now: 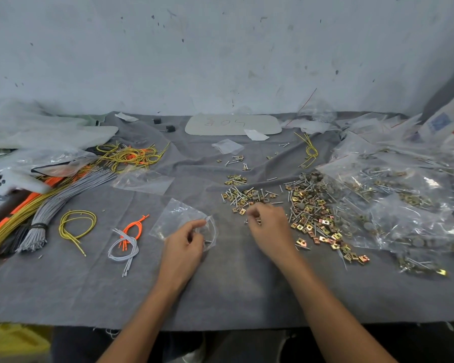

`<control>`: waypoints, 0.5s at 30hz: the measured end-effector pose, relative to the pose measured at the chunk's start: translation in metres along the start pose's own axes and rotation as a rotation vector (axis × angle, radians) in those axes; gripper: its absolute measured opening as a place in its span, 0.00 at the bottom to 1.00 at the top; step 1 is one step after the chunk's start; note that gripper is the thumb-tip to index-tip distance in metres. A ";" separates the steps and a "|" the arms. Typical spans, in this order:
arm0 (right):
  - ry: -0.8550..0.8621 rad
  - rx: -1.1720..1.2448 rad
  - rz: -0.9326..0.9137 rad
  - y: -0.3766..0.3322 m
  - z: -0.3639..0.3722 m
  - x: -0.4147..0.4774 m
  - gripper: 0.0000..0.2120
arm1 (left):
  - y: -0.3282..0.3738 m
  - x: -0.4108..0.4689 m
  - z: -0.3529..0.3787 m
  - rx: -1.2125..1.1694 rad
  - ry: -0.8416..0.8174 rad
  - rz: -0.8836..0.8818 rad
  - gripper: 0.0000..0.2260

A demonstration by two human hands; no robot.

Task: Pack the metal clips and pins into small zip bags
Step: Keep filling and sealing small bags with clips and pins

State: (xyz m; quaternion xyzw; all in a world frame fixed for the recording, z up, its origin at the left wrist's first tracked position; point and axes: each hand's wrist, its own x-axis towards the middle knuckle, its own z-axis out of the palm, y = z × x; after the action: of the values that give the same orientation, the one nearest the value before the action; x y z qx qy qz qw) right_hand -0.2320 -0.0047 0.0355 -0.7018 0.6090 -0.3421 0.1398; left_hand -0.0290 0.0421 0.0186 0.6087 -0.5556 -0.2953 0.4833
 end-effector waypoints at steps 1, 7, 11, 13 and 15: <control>-0.025 -0.069 0.023 0.005 -0.007 0.006 0.06 | 0.000 0.000 0.000 0.002 0.001 0.001 0.18; -0.285 -0.367 -0.038 0.003 -0.012 0.027 0.12 | 0.000 0.000 -0.001 0.018 0.002 -0.010 0.17; -0.291 -0.452 -0.124 -0.003 -0.008 0.032 0.09 | 0.002 -0.001 -0.001 0.009 0.001 -0.017 0.19; -0.318 -0.498 -0.150 -0.004 -0.006 0.034 0.11 | 0.001 -0.001 -0.001 0.006 0.000 -0.021 0.19; -0.344 -0.537 -0.156 -0.004 -0.005 0.036 0.13 | 0.000 0.000 -0.001 0.006 -0.002 -0.024 0.19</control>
State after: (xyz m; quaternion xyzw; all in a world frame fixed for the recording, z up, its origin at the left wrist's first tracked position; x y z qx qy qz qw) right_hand -0.2310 -0.0373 0.0529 -0.8058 0.5891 -0.0554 0.0242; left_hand -0.0285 0.0421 0.0190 0.6164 -0.5496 -0.3002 0.4774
